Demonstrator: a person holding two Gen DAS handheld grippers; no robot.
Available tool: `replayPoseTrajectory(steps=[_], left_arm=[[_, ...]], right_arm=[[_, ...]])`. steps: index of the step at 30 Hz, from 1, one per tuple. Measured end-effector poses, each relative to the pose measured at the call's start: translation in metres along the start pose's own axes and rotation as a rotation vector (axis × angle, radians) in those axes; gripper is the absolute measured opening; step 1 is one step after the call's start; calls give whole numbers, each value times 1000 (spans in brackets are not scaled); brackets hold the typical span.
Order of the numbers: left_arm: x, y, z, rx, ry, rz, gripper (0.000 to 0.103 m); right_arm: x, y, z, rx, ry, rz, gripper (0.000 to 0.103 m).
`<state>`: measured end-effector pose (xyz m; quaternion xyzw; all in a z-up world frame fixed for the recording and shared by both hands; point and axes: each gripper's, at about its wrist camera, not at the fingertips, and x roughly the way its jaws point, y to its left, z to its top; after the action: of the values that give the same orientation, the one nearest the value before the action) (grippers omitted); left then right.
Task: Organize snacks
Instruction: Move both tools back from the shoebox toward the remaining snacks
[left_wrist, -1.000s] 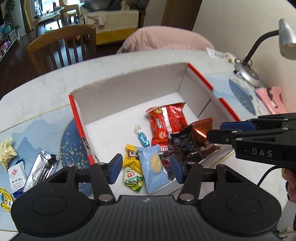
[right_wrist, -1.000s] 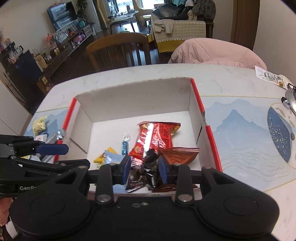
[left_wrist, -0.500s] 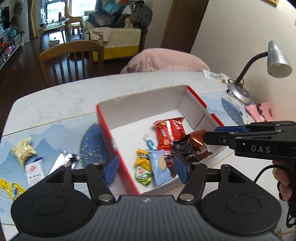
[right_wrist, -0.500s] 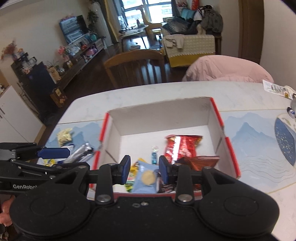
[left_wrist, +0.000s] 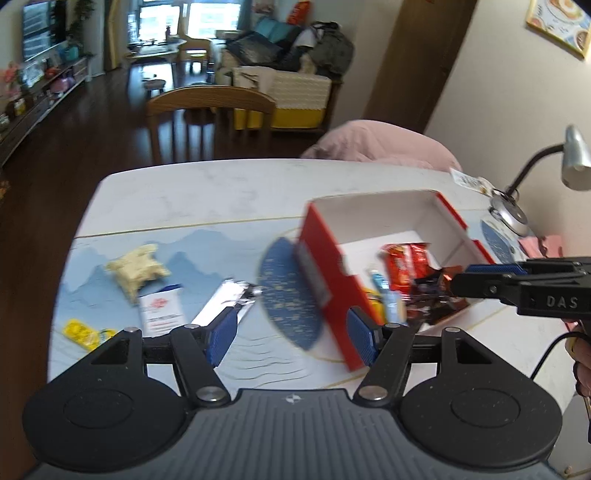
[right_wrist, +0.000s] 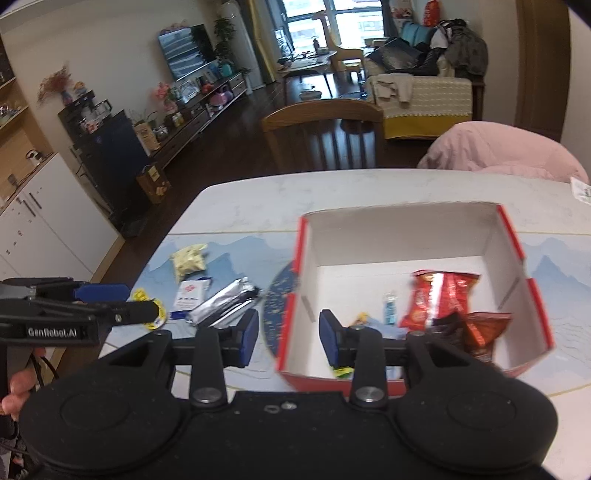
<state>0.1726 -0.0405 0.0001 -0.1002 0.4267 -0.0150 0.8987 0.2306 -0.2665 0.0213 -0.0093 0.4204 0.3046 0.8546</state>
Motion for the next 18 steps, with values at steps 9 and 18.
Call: replayPoseTrajectory(steps=[9,18], left_arm=[[-21,65,-16,-36,-33,58,70],[-17,125,-17,-79,-32,62,71]], right_arm=[[27,50,-7,-6,29,27,45],[61,93,-11,3,38,38,103]])
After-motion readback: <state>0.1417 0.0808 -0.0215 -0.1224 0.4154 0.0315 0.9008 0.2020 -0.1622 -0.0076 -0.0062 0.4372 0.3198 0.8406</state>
